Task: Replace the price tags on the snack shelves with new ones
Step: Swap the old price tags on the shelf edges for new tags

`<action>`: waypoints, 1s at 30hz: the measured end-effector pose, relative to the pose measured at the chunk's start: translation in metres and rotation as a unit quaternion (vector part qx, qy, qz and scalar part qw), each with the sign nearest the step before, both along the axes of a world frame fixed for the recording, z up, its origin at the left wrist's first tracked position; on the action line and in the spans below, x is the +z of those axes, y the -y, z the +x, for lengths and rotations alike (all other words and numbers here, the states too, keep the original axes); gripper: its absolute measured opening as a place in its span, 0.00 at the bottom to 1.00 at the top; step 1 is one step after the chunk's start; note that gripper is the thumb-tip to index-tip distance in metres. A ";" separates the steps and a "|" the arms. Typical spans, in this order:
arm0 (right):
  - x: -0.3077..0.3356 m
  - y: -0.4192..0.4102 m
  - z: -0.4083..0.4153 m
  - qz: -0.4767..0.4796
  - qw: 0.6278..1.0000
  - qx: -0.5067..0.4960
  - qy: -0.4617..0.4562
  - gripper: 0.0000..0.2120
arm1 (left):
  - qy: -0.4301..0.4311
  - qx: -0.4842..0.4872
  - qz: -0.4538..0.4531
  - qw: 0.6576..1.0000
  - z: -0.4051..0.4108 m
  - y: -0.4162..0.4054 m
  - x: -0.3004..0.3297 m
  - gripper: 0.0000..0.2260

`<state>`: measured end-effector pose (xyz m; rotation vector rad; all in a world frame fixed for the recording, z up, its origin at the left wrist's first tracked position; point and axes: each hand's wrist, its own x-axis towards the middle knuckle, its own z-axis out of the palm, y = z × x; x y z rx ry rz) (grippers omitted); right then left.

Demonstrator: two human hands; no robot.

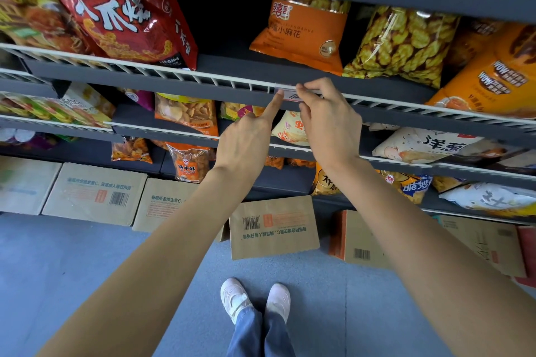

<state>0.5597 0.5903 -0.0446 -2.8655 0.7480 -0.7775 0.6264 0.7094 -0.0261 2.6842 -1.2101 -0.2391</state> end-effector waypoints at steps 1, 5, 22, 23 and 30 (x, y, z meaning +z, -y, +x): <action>0.003 -0.001 -0.001 0.008 1.000 -0.001 -0.011 0.14 | -0.017 0.002 -0.022 1.000 0.001 0.000 0.001 0.37; 0.016 -0.007 -0.005 0.100 0.992 -0.006 -0.072 0.17 | -0.157 0.060 -0.207 0.964 0.006 -0.011 0.005 0.20; 0.077 -0.192 0.110 0.430 0.898 0.058 0.065 0.07 | -0.516 0.228 -0.434 0.702 0.117 -0.187 0.054 0.07; 0.077 -0.214 0.123 0.426 0.900 0.057 0.075 0.07 | -0.520 0.227 -0.434 0.700 0.131 -0.208 0.057 0.07; 0.075 -0.346 0.217 0.413 0.904 0.077 0.079 0.05 | -0.506 0.239 -0.429 0.709 0.222 -0.343 0.058 0.06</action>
